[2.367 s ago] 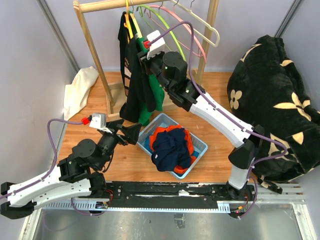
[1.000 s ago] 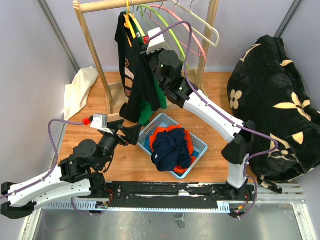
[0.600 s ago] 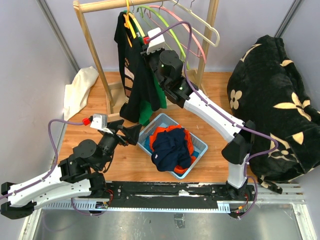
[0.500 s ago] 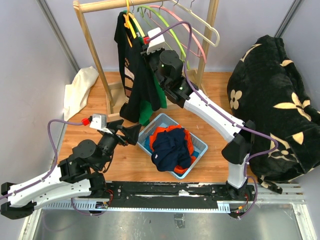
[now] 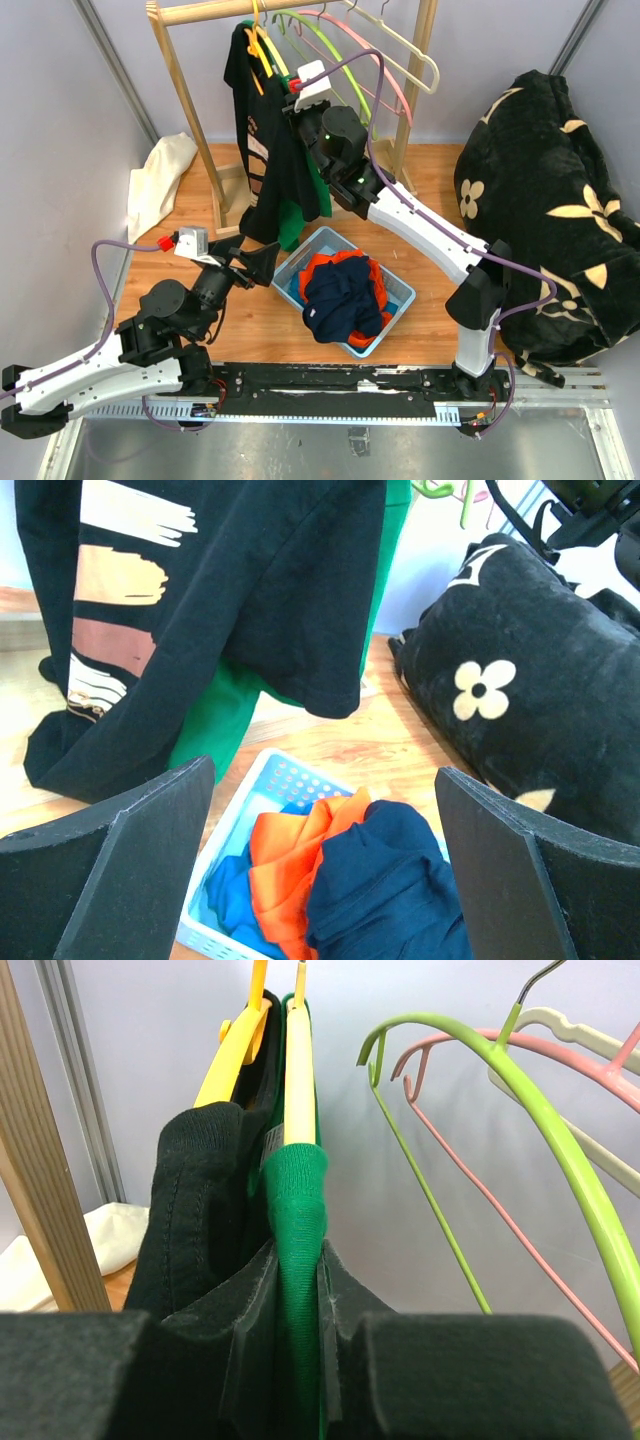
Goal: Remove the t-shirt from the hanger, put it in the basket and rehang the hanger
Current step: Pick up the hanger from the clothesline.
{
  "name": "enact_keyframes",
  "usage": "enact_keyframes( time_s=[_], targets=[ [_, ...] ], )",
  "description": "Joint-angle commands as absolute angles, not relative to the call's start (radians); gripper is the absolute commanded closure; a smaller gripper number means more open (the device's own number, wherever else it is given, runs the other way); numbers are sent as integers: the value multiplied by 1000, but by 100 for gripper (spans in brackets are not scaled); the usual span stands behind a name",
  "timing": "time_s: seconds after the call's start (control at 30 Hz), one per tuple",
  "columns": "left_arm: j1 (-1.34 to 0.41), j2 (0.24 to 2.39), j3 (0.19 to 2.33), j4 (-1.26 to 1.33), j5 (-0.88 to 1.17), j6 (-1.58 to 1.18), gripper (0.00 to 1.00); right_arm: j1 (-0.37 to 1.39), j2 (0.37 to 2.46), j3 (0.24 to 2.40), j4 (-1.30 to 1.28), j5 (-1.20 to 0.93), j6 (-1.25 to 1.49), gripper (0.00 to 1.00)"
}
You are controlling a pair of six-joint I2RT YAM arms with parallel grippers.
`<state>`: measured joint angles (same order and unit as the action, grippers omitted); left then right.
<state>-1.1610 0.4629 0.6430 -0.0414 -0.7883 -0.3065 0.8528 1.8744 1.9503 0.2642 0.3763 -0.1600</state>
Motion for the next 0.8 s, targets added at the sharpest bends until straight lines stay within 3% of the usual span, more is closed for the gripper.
enact_keyframes(
  time_s=[0.0, 0.47, 0.77],
  targets=[
    [-1168, 469, 631, 39, -799, -286, 4, 835, 1805, 1957, 408, 357, -172, 99],
    [-1169, 519, 655, 84, -771, -272, 5, 835, 1751, 1972, 431, 354, -218, 99],
    [-1169, 585, 746, 160, -774, -200, 7, 835, 1581, 1773, 452, 369, -238, 99]
  ],
)
